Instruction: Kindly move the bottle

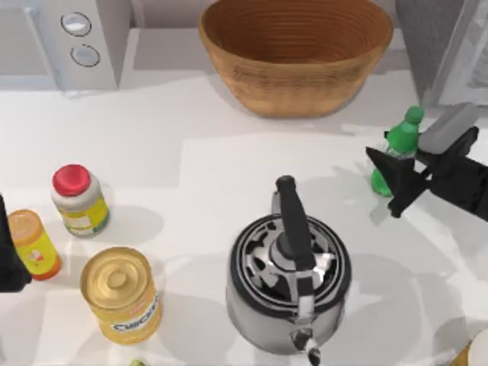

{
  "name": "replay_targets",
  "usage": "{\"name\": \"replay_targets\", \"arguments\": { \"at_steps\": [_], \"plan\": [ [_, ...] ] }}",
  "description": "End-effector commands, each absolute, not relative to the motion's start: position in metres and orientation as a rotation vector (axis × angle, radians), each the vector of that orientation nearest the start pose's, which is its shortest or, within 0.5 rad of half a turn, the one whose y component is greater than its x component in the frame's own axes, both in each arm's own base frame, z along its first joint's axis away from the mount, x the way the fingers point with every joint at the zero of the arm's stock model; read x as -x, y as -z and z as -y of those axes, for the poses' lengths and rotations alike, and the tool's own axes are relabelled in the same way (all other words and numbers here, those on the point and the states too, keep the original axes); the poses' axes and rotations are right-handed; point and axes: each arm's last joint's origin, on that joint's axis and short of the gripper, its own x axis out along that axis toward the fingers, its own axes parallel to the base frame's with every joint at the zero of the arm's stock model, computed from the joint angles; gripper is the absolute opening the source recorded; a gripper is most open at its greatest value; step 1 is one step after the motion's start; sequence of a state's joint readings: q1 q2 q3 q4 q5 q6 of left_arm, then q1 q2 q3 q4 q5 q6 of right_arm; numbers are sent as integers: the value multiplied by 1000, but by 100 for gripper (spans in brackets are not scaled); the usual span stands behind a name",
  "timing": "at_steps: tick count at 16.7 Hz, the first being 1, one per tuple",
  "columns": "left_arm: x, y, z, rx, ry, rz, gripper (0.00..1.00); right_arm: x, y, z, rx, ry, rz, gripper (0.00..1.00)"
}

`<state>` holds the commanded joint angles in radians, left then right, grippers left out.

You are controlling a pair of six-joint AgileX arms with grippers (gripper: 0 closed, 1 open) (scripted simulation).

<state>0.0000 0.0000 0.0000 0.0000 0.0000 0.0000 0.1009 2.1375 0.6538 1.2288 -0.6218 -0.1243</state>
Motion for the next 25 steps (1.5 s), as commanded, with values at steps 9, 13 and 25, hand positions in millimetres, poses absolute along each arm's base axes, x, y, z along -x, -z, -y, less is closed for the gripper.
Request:
{"name": "replay_targets", "arguments": {
  "at_steps": [9,13,25],
  "plan": [
    [-106,-160,1,0,0,0,100,-304,-94,96,55,-277,-166,0],
    [-106,-160,1,0,0,0,100,-264,-109,151,44,-56,-154,0],
    [-106,-160,1,0,0,0,100,-264,-92,159,1,0,-199,0]
  ]
}}
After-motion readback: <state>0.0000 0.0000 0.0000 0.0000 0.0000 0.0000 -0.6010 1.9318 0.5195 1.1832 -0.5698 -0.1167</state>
